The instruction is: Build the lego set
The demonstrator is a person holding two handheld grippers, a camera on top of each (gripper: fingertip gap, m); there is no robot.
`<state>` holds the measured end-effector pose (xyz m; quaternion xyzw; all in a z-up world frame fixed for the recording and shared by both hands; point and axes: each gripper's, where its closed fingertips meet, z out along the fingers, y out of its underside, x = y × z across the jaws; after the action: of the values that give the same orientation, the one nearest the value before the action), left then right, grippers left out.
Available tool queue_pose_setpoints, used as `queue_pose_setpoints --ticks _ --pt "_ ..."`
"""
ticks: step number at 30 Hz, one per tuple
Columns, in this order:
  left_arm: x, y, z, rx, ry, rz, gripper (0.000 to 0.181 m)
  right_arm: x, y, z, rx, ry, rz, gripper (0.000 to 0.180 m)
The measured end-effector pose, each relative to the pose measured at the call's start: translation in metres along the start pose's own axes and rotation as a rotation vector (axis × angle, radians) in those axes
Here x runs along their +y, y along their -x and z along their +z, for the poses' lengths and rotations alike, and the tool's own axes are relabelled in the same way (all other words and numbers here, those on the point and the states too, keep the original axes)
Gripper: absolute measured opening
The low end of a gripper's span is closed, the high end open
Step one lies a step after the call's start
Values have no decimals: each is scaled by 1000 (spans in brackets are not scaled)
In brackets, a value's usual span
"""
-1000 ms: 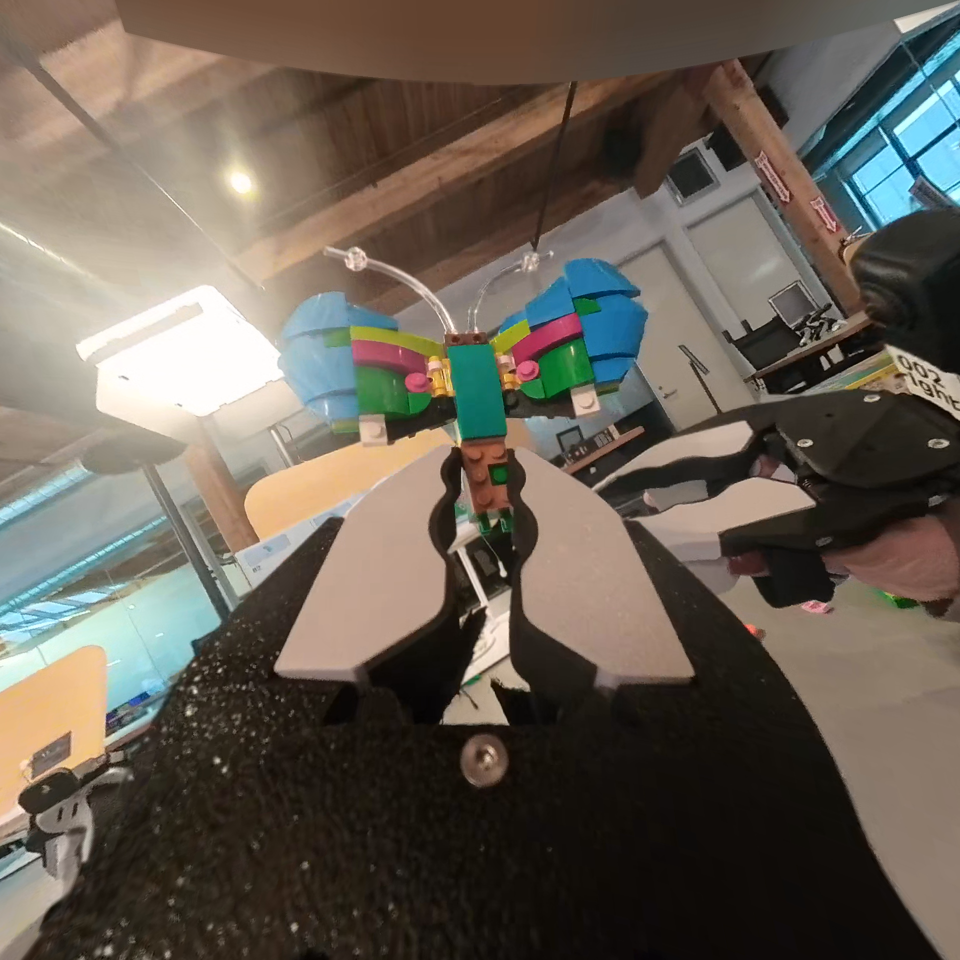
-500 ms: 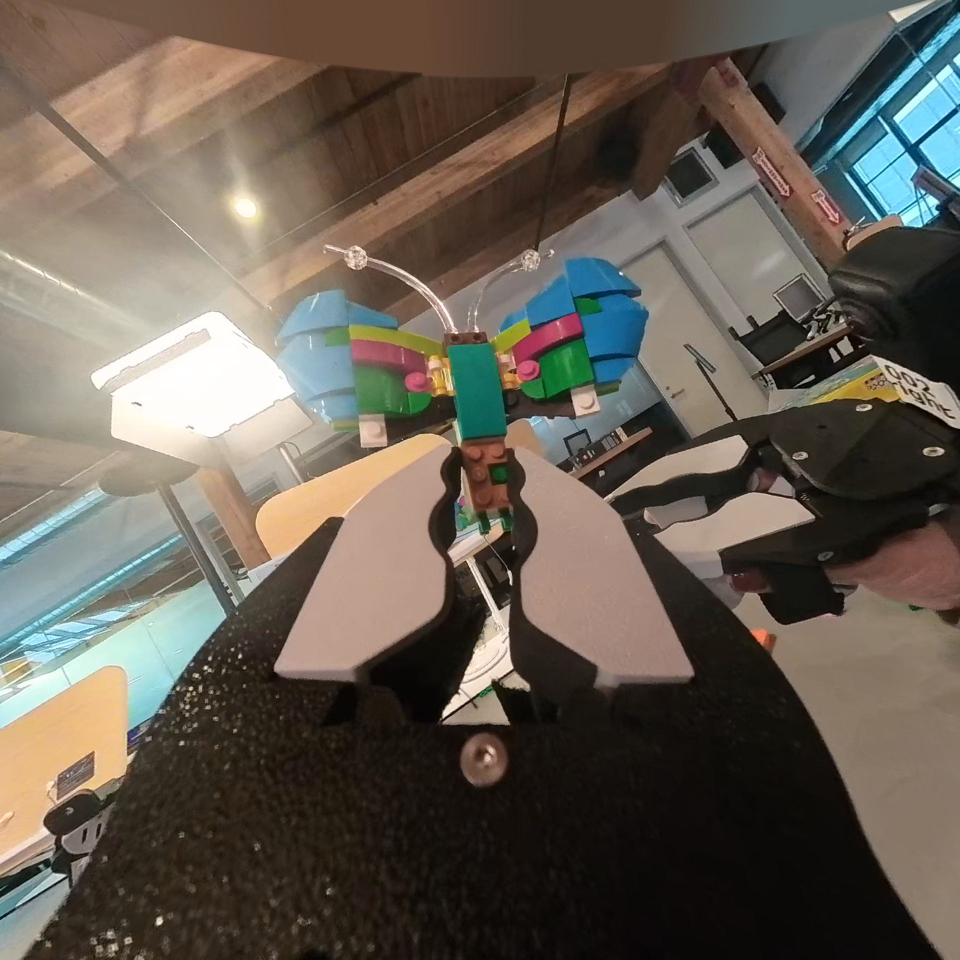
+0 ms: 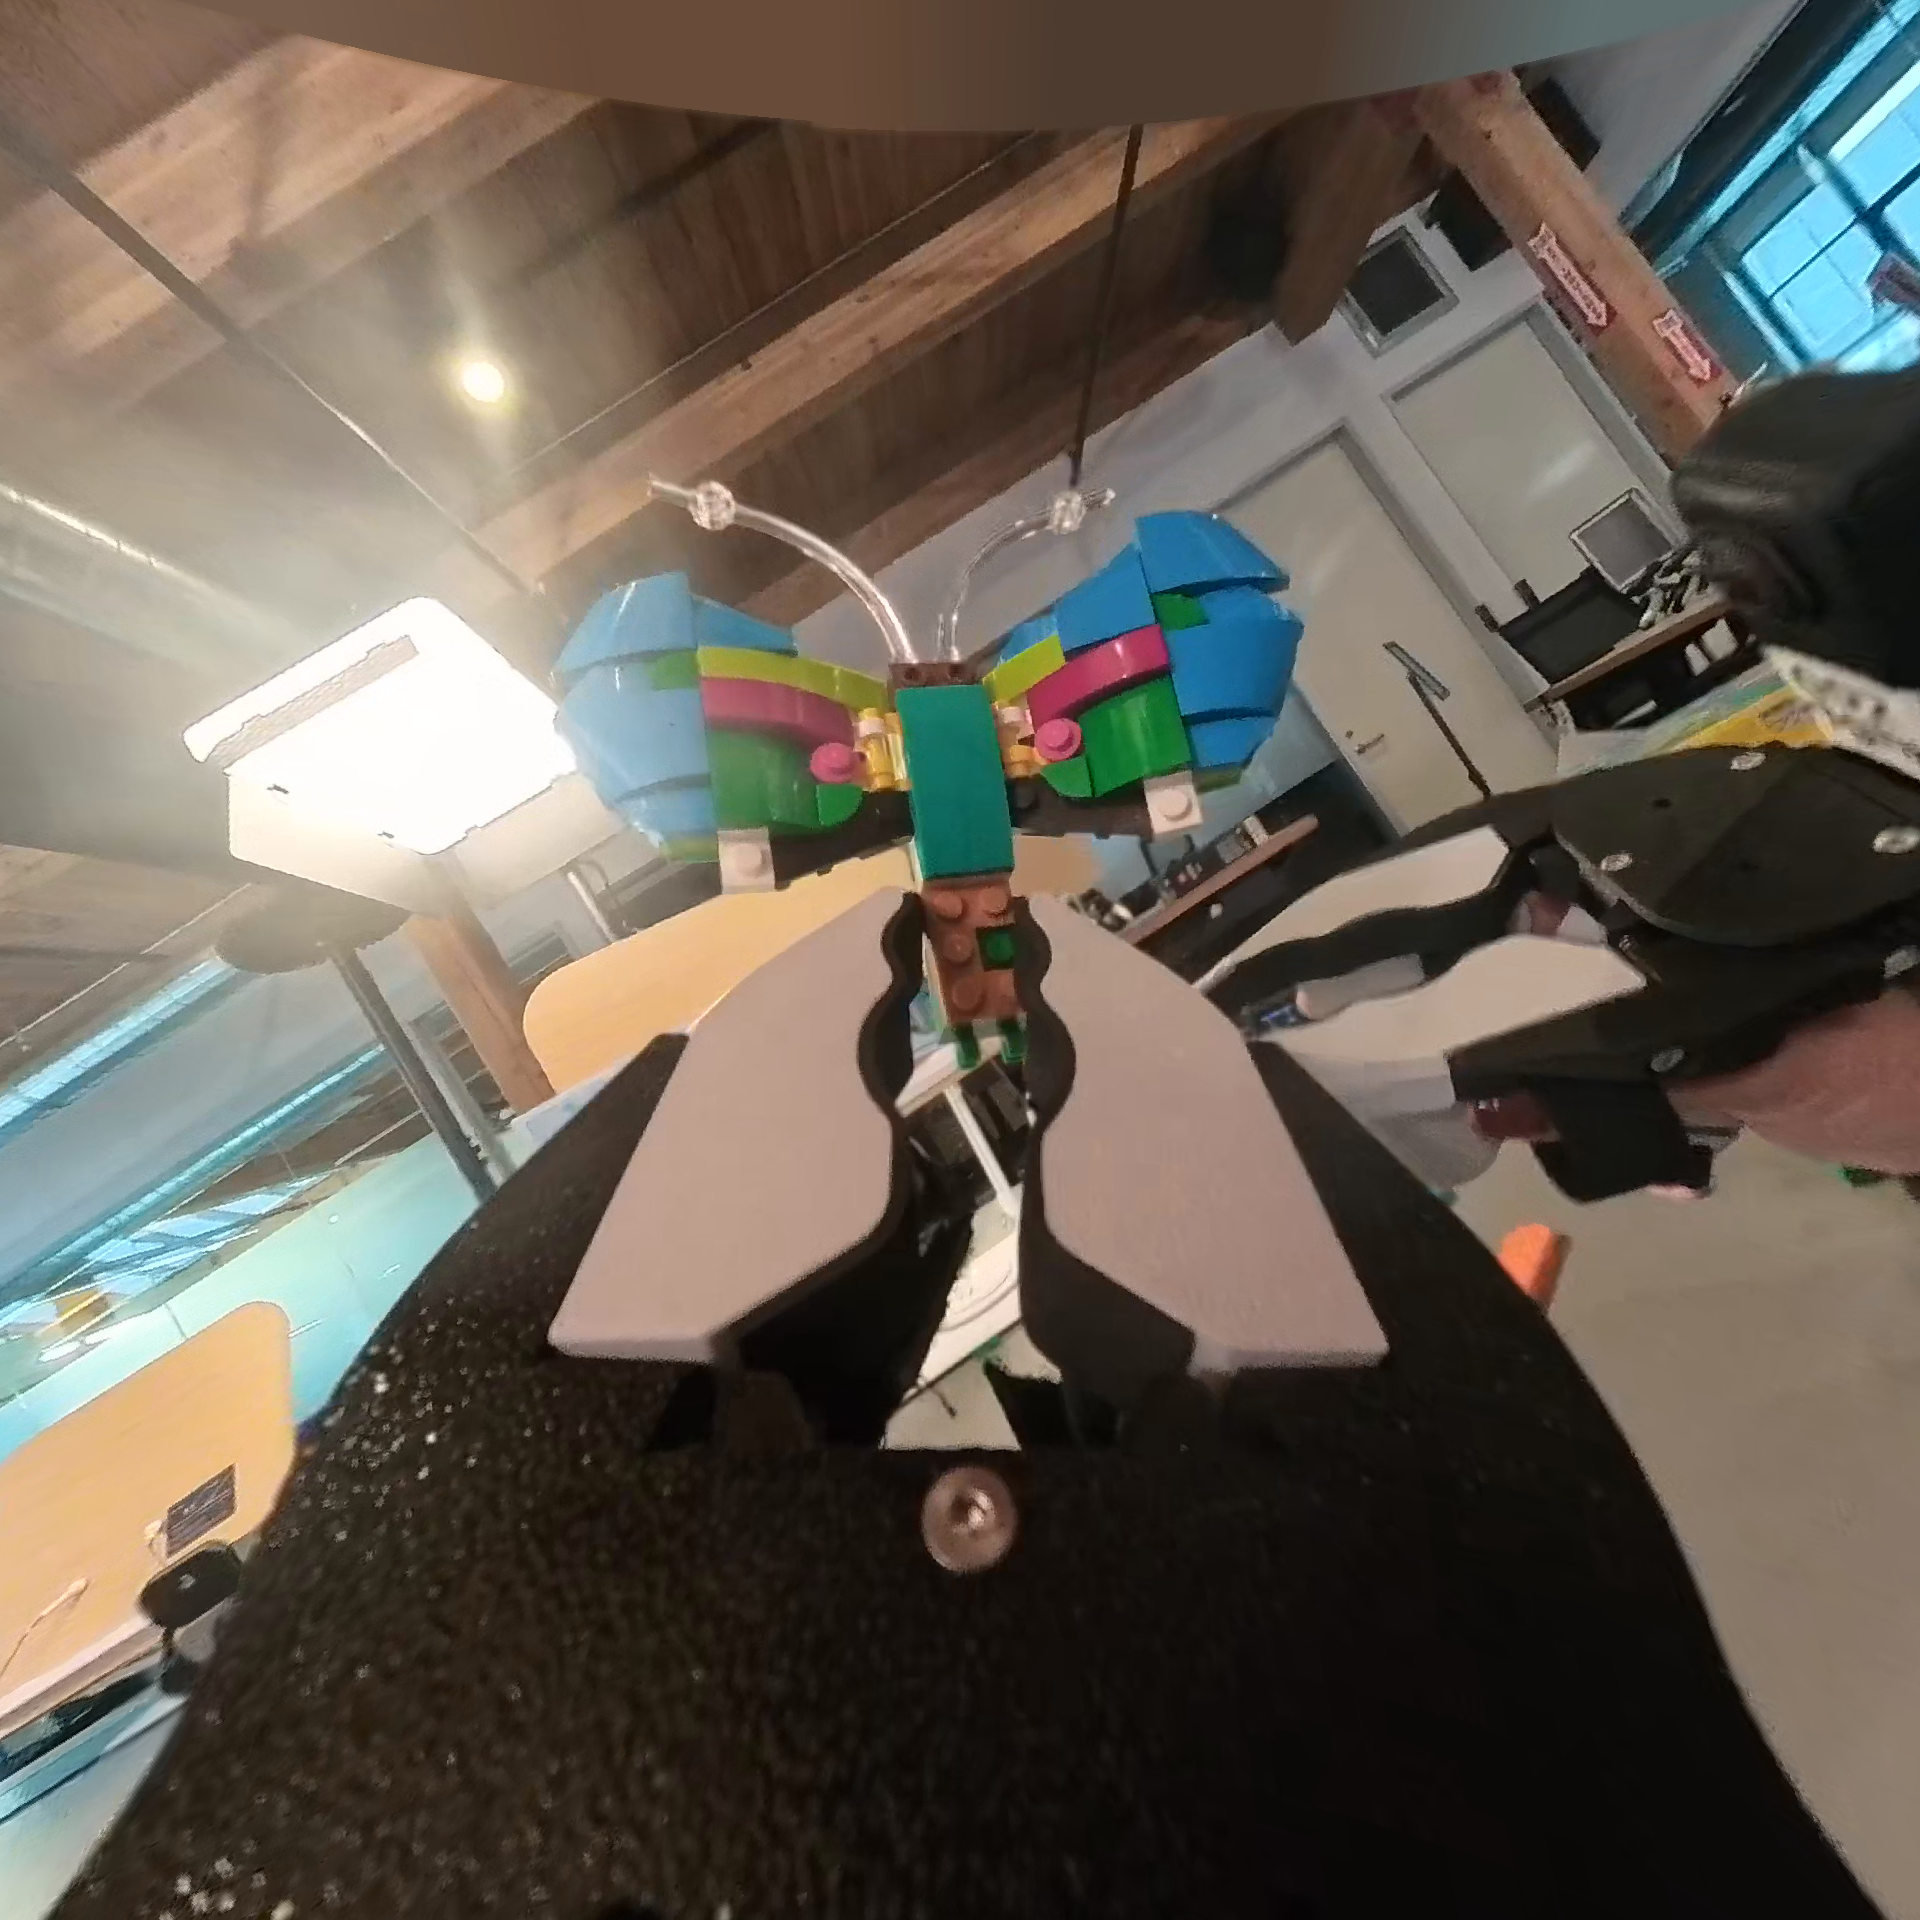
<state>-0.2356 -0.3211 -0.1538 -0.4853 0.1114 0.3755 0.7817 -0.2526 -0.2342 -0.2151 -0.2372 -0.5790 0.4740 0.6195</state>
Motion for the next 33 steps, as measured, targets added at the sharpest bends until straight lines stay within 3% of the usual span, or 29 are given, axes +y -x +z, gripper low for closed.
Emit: queue_pose_setpoints --ticks 5,12,15,21,33 --pt "20 2 1 -12 94 52 16 -15 -23 -3 -25 -30 316 25" --pt "48 1 -2 -16 195 114 16 -58 -25 -15 -266 -93 817 35" --pt "54 -4 -2 -4 216 135 16 -64 -8 -15 -364 16 852 46" --pt "54 -7 0 -1 220 132 16 -57 12 -8 -386 165 814 50" --pt "59 -27 1 139 232 155 16 -34 20 -11 -589 442 831 27"
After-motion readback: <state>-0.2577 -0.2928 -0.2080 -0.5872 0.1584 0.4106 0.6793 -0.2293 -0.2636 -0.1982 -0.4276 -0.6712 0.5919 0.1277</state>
